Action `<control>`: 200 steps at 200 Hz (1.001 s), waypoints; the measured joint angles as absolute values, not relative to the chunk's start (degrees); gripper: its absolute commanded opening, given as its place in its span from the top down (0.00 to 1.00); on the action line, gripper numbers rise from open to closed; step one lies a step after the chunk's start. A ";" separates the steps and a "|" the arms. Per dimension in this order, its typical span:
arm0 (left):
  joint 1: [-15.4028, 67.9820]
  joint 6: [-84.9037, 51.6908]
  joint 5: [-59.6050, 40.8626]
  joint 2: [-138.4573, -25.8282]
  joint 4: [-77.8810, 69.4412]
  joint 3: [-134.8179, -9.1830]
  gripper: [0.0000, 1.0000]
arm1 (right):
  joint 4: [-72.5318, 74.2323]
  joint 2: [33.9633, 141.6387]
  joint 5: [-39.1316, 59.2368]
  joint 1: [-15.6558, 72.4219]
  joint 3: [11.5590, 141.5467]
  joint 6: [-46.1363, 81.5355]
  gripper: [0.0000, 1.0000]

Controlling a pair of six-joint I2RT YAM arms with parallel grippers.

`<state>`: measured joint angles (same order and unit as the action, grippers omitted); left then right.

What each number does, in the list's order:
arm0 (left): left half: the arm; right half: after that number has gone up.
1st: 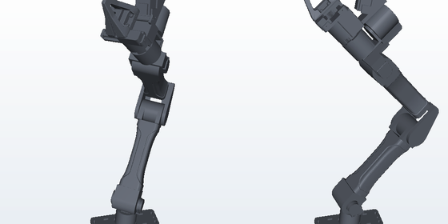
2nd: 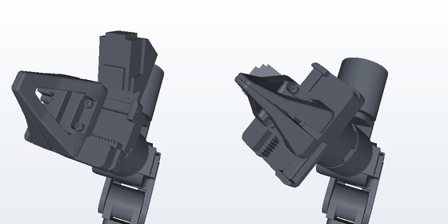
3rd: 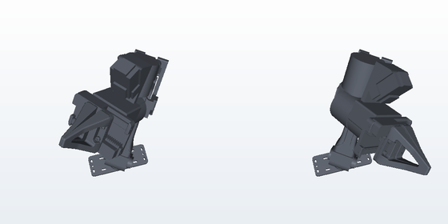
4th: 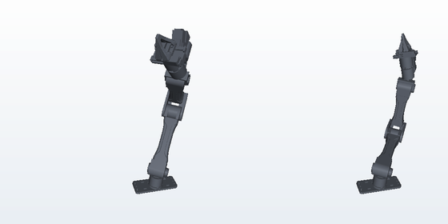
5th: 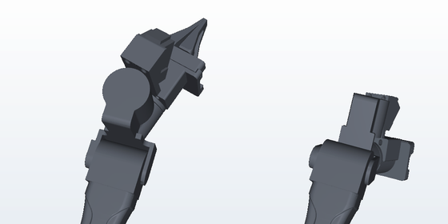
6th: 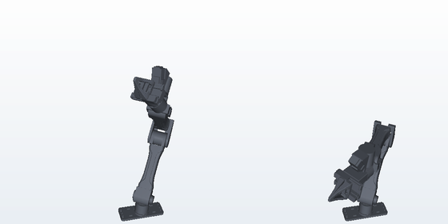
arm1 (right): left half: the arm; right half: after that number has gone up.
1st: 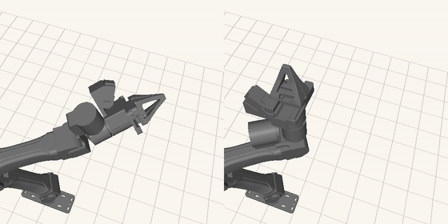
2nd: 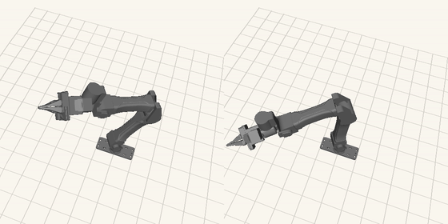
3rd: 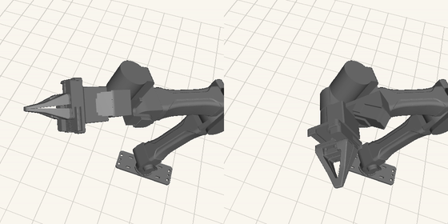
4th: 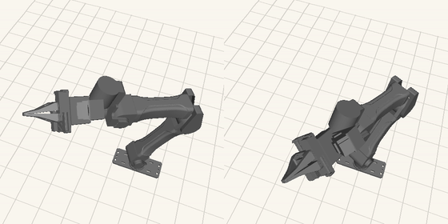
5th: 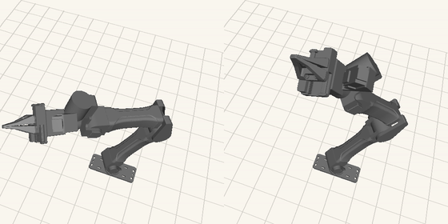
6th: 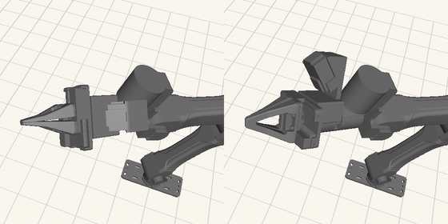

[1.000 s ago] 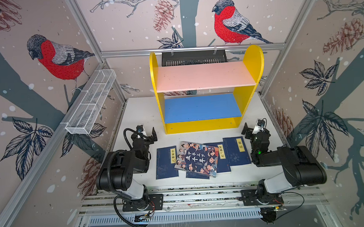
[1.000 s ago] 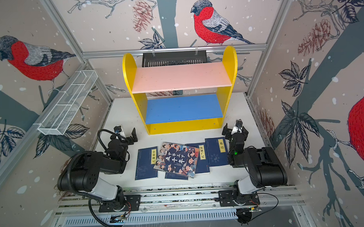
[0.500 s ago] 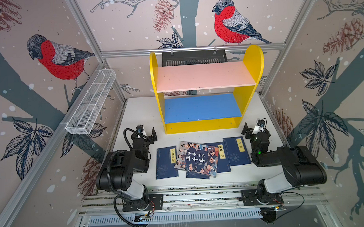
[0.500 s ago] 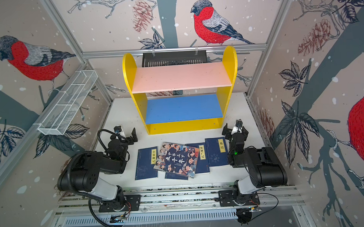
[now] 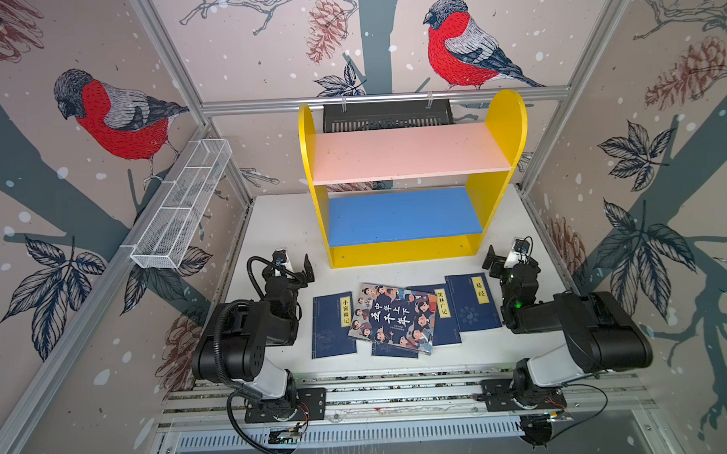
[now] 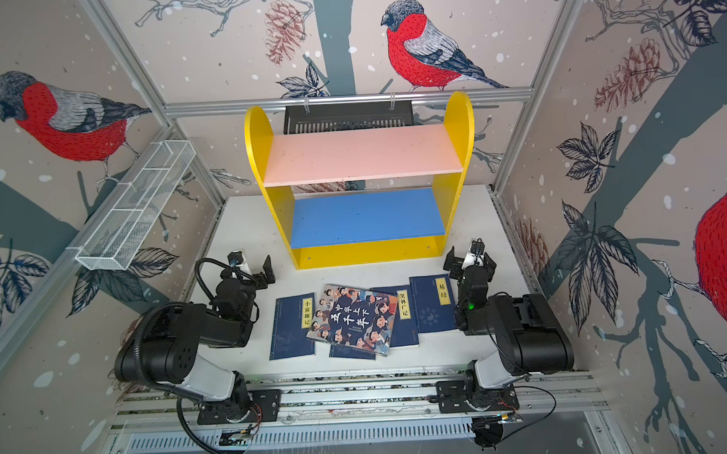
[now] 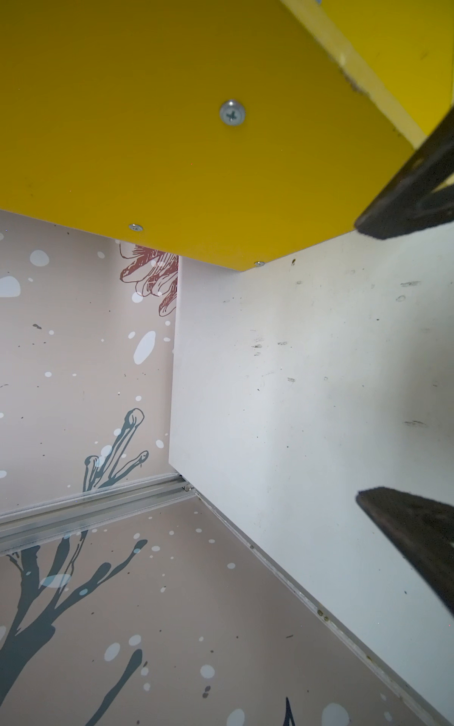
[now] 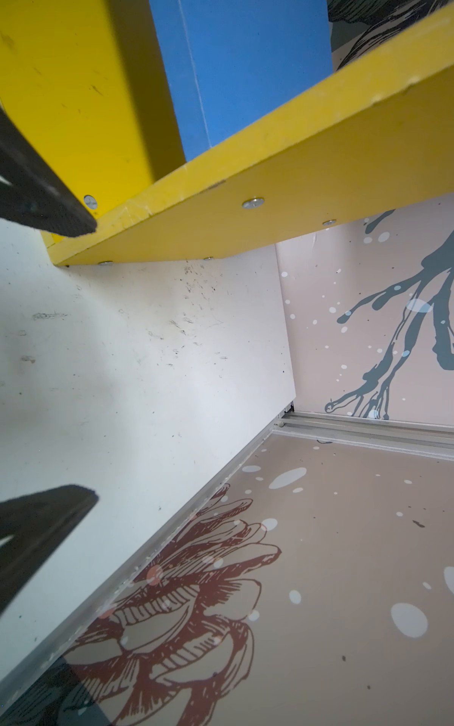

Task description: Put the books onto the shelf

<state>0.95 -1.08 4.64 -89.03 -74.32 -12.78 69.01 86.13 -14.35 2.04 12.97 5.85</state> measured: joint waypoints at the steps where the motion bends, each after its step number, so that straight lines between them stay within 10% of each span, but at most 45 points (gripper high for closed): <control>1: 0.97 -1.08 4.64 -89.03 -74.32 -12.78 0.01 | 69.01 86.13 -14.35 2.04 12.97 5.85 0.00; 139: 1.04 0.25 2.50 -80.95 -75.48 -8.29 0.01 | 69.01 86.00 -12.60 1.17 12.95 5.87 0.00; 200: 1.04 -0.51 -0.10 -58.15 -45.43 -19.70 0.01 | 61.49 80.09 -21.23 2.22 15.44 8.40 0.00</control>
